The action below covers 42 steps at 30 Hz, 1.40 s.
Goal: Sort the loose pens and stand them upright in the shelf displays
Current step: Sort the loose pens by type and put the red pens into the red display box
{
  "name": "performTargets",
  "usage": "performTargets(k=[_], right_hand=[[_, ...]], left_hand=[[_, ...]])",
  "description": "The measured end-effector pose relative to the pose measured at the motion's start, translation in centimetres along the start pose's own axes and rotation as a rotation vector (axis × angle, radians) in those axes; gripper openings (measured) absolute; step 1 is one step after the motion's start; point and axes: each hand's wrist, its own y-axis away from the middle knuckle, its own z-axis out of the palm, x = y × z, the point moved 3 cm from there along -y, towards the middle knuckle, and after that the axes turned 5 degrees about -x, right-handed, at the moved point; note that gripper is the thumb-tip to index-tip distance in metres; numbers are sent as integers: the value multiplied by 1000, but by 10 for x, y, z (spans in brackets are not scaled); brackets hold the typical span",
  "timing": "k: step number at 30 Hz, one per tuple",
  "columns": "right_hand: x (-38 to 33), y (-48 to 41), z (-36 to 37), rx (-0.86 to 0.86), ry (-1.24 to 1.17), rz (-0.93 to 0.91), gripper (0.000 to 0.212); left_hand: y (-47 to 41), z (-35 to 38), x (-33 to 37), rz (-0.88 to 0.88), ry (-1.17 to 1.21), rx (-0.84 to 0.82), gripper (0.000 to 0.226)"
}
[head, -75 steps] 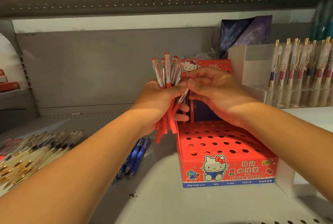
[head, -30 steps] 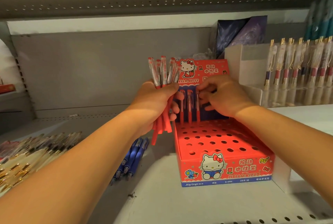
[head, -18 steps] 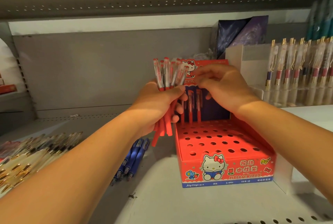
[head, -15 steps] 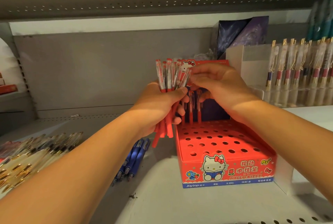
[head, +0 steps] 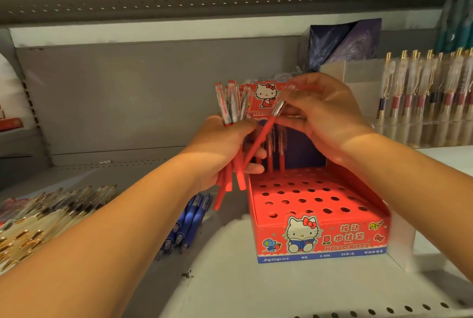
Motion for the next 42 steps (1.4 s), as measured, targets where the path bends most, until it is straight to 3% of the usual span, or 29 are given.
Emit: performTargets(k=[4,9,11,19,26,33,39,42], right_hand=[[-8,-8,-9,88,82,-86,14],[-9,-13,-22,112,643,-208,23],[-5,-11,-23,103,750,-237,29],[7,-10,-31,143,896,-304,30],[12,-12,-32,140,949,-317,34],[34,-15,-36,-47,1061,30,15],[23,-10,-30,-22,1265,-5,8],[9,-7,-21,2,1283,-161,17]], left_hand=[[-3,-4,0,35,-54,54,11],[-5,-6,-3,46,-122,74,25],[-4,-4,-3,55,-111,37,25],[-1,0,-2,18,-46,-21,29],[0,1,-2,18,-9,-26,16],[-2,2,-1,77,-1,-43,9],[-2,0,4,116,-8,-48,6],[-2,0,5,116,51,-43,10]])
